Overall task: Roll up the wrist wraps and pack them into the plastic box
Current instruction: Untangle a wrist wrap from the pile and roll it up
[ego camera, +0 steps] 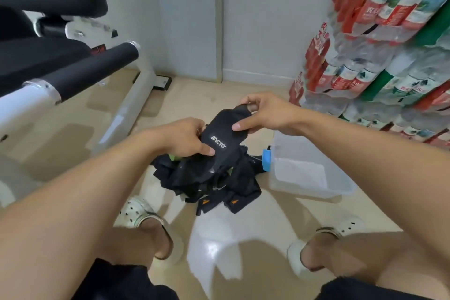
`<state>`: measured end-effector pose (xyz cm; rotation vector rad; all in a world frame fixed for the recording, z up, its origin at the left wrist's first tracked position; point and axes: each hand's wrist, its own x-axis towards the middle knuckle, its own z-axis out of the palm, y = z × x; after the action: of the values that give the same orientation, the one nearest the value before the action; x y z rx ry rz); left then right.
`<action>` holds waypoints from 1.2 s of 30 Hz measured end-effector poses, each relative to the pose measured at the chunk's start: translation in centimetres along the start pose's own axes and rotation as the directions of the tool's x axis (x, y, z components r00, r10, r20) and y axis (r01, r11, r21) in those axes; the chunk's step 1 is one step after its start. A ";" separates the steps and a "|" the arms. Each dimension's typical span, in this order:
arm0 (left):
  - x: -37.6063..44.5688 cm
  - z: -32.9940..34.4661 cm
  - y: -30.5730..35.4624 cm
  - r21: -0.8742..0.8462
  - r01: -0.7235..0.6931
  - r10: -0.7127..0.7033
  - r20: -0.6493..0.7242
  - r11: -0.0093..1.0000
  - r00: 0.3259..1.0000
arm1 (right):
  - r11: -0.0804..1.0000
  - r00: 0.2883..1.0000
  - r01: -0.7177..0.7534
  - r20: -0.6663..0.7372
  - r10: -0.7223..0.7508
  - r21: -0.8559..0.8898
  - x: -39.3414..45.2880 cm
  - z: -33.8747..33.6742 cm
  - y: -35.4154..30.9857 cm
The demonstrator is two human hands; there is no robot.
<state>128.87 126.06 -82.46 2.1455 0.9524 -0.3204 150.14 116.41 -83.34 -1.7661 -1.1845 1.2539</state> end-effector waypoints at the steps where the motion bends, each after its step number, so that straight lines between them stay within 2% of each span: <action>1: 0.2 0.1 0.0 -0.048 0.002 -0.001 0.006 0.999 1.000 | 1.000 1.000 0.009 0.007 -0.009 0.029 0.4 0.2 -0.4; 4: 0.8 0.2 0.3 -0.206 -0.022 0.008 -0.067 0.978 0.998 | 0.999 0.998 0.012 0.063 -0.015 0.044 1.3 1.2 -1.1; 7: 1.2 0.1 0.2 -0.340 -0.071 0.020 -0.153 0.938 0.988 | 0.998 0.999 0.001 0.051 -0.004 0.059 1.9 1.8 -1.4; 11: 1.1 0.1 -0.4 -0.401 -0.079 -0.003 -0.201 0.913 0.980 | 0.991 1.000 -0.019 0.018 0.017 0.134 2.2 2.2 -1.3; 14: 1.2 0.0 -0.9 -0.410 -0.086 -0.013 -0.232 0.908 0.973 | 0.992 1.000 -0.019 -0.014 0.021 0.128 2.1 2.4 -1.1; 16: 1.4 -0.1 -1.1 -0.373 -0.083 -0.013 -0.248 0.924 0.969 | 0.993 0.998 -0.023 -0.063 0.030 0.114 2.1 2.4 -0.7; 19: 1.5 -1.0 -1.7 -0.176 -0.020 -0.036 -0.310 0.984 0.950 | 0.997 0.989 -0.052 -0.137 0.060 0.064 2.4 2.4 0.6; 21: 1.4 -1.9 -2.5 -0.054 0.097 -0.109 -0.321 0.994 0.941 | 0.996 0.981 -0.091 -0.168 0.092 0.014 2.8 2.5 2.1; 23: 1.1 -2.8 -3.2 0.083 0.246 -0.216 -0.271 0.966 0.938 | 0.989 0.976 -0.136 -0.180 0.123 -0.061 3.2 2.9 3.7; 25: 0.5 -3.1 -3.2 0.219 0.353 -0.320 -0.172 0.910 0.932 | 0.971 0.975 -0.176 -0.166 0.149 -0.161 3.7 3.6 5.3; 27: 0.1 -3.2 -2.8 0.301 0.369 -0.355 -0.102 0.879 0.929 | 0.940 0.980 -0.188 -0.116 0.161 -0.285 4.4 4.6 6.8; 30: -0.1 -3.3 -2.2 0.316 0.344 -0.320 -0.126 0.884 0.939 | 0.861 0.979 -0.189 -0.028 0.200 -0.473 5.5 6.6 9.0; 32: -0.2 -3.4 -2.0 0.302 0.344 -0.313 -0.149 0.889 0.938 | 0.862 0.975 -0.206 -0.022 0.221 -0.464 6.6 8.5 10.4; 36: 0.1 -3.5 -2.3 0.277 0.339 -0.307 -0.155 0.899 0.939 | 0.917 0.942 -0.333 -0.129 0.310 -0.221 9.7 13.3 13.2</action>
<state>127.03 129.70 -81.33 2.2890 1.4064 -0.5478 142.69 120.66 -102.60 -2.2470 -1.0568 1.2343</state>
